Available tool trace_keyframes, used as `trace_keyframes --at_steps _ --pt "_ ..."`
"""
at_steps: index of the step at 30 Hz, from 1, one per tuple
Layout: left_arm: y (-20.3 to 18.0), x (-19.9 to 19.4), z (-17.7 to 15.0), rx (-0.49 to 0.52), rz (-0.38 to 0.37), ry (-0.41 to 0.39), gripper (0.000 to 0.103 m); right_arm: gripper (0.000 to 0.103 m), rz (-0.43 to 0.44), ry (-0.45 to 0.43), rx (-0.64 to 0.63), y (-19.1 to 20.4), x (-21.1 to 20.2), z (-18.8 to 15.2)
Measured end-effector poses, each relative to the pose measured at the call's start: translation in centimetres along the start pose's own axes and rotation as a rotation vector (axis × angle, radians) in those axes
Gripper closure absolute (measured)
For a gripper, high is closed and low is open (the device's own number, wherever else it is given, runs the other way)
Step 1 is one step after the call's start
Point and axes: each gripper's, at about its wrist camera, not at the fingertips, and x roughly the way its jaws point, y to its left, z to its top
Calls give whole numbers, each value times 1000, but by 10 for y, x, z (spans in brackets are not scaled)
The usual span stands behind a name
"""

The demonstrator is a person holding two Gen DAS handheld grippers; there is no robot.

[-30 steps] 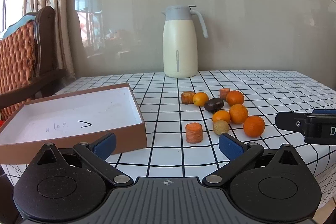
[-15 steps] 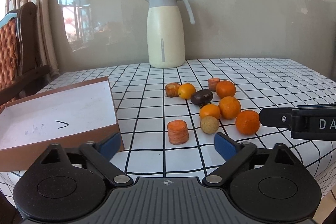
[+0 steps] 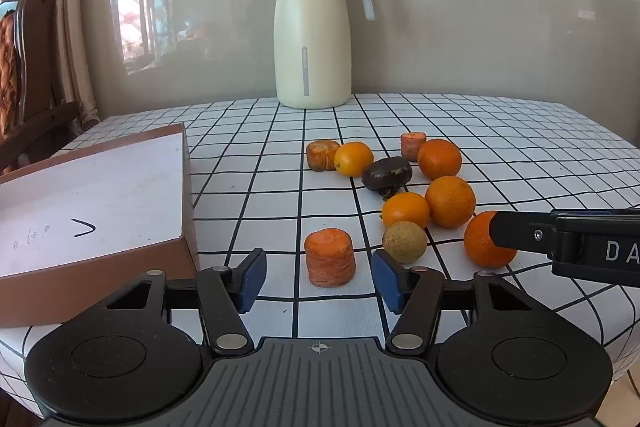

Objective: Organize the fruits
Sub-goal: 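Close left tool on carrot piece while right tool grips an orange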

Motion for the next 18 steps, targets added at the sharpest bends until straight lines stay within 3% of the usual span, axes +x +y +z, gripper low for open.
trace_keyframes --at_steps 5,10,18 --pt "0 9 1 -14 -9 9 54 54 0 17 14 -2 10 -1" --pt "-2 11 0 -18 -24 5 68 60 7 24 9 0 18 -2" --pt "-4 12 -2 -21 -22 -9 72 73 18 41 3 2 26 -4"
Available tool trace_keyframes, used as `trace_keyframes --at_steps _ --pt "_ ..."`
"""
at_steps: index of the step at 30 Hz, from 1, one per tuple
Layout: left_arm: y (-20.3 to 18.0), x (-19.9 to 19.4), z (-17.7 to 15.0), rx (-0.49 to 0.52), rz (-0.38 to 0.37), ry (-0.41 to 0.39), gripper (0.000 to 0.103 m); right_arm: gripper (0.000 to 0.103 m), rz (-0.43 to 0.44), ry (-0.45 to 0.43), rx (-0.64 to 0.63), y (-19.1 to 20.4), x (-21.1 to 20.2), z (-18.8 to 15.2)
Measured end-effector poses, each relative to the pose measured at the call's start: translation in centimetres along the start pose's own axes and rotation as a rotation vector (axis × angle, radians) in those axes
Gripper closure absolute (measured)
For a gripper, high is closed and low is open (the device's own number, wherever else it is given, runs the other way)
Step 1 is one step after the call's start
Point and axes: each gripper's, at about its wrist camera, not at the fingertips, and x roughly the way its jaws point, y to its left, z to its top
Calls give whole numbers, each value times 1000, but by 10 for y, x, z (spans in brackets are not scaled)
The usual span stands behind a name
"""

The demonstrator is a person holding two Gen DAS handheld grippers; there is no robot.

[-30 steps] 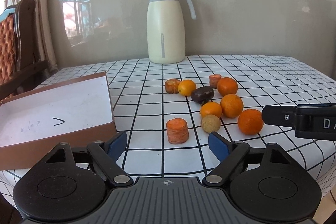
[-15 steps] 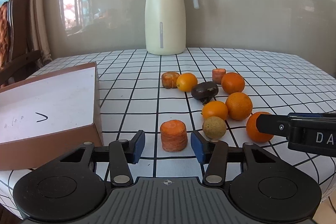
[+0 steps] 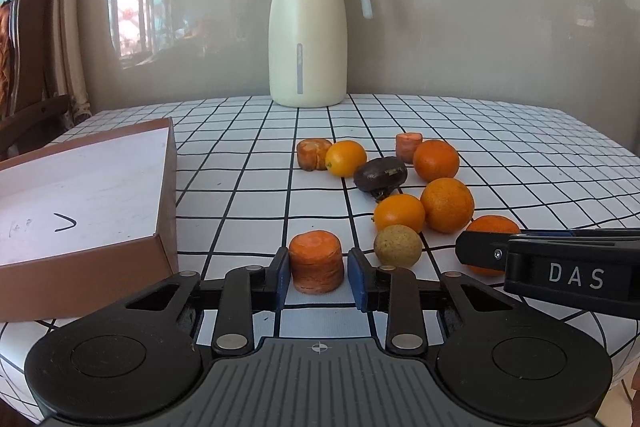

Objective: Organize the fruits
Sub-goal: 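Close left tool on carrot piece while right tool grips an orange, then carry carrot piece and orange over the tray and open both tools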

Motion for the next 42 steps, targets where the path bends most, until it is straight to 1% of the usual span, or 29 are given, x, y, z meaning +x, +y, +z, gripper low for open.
trace_keyframes --at_steps 5,11,17,21,25,33,37,42 --pt "2 0 -2 -16 -8 -7 74 74 -12 -9 -33 5 0 -2" --pt "4 -3 -2 -47 -19 -11 74 74 -2 -23 -10 0 -5 -3" --pt "4 -11 -1 -38 -15 -35 74 74 8 -52 -3 -4 -16 -2" --pt "6 -16 -2 -34 -11 -38 74 74 14 -54 -5 -3 -19 -2" --pt "10 -28 -1 -26 -11 -59 74 74 28 -63 -13 0 -26 -3" --pt "33 -56 -1 -41 2 -108 74 74 65 -86 -28 9 -38 -3" --pt "50 -70 0 -58 26 -138 74 74 98 -108 -50 19 -42 -2" --pt "75 -82 -1 -95 70 -163 74 74 161 -149 -87 39 -45 0"
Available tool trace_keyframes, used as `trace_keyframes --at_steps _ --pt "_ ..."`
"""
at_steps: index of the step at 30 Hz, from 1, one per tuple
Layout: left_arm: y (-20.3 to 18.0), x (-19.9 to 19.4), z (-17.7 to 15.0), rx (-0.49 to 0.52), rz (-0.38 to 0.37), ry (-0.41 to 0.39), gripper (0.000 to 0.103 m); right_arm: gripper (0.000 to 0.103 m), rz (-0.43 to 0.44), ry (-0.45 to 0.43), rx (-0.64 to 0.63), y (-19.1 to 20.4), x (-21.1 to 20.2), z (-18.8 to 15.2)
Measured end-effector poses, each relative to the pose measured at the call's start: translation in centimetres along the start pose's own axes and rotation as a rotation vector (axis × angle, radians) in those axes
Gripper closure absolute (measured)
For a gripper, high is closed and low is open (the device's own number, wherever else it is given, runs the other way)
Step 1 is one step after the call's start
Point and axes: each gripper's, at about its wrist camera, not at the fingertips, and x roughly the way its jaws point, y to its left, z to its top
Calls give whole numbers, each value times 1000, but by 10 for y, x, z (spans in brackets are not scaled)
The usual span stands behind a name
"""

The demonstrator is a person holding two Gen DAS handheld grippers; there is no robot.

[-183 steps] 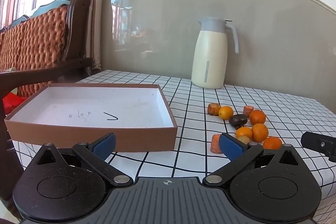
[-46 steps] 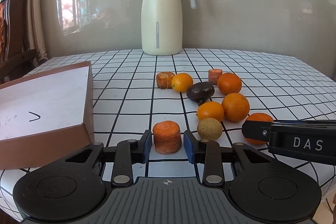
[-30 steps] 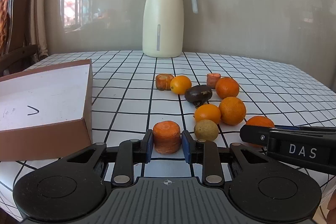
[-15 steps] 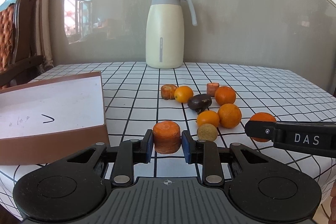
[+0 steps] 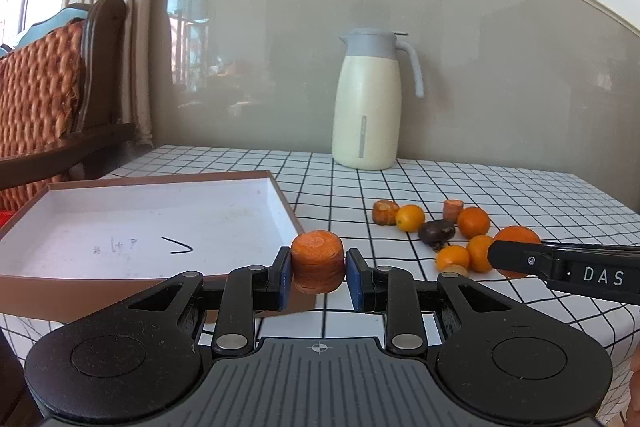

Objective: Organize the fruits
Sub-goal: 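Carry carrot piece and orange over the tray and open both tools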

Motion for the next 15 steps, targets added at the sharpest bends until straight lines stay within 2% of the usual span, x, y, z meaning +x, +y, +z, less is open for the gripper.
trace_keyframes --at_steps 8,15 --pt "42 -11 2 -50 97 -35 74 74 102 -12 -34 35 17 5" --pt "91 -16 6 -105 232 -53 74 74 180 -8 -58 66 39 14"
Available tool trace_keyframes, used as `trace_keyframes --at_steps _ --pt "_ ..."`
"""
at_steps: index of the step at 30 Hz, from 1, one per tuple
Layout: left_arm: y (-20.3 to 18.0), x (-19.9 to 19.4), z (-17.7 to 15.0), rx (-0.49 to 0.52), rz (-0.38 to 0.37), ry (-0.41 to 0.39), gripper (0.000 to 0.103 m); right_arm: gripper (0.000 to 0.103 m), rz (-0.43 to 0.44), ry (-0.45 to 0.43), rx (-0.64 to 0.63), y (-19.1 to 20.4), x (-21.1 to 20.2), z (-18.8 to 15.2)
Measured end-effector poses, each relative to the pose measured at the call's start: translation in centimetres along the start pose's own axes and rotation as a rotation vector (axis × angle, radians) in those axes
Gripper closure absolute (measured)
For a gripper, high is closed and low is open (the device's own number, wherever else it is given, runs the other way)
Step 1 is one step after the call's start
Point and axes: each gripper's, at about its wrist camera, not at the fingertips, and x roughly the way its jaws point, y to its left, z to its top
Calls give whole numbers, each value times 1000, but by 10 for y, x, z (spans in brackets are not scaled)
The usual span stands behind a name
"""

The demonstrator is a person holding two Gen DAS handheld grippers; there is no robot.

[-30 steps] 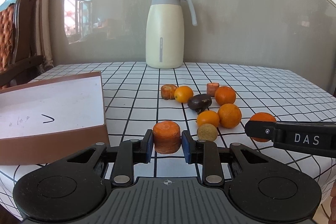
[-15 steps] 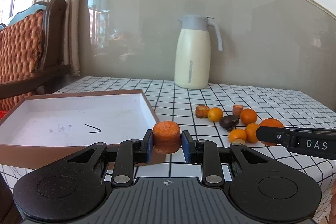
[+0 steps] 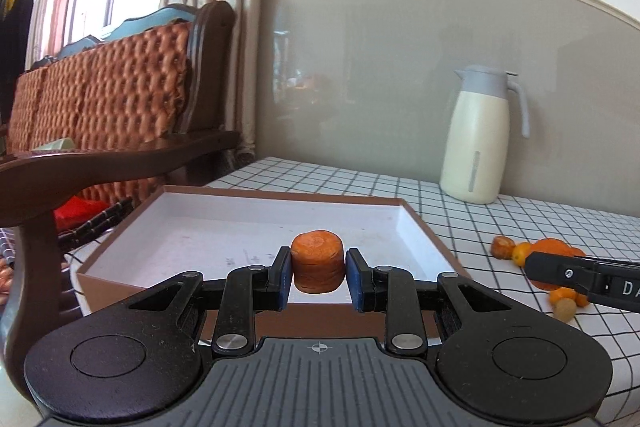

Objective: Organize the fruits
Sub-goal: 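Carry carrot piece and orange over the tray and open both tools, then withdraw both open tools from the tray back toward the fruit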

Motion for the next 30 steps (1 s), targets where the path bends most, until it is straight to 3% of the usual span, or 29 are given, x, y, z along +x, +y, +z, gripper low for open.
trace_keyframes --at_steps 9,15,25,26,27,29,30 --pt "52 14 10 -32 141 -10 74 74 58 12 -38 23 32 14" --pt "81 35 12 -51 218 21 74 74 49 25 -66 30 56 20" --pt "89 67 3 -65 276 92 74 70 1 86 -86 26 91 11" --pt "89 67 2 -73 286 99 74 61 -8 78 -87 26 91 10" --pt "89 68 2 -82 292 101 74 45 -17 63 -85 25 88 10" --pt "90 64 4 -104 293 94 69 30 -21 -2 -62 21 79 14" --pt "89 60 6 -114 298 74 42 23 -32 -44 -51 19 71 15"
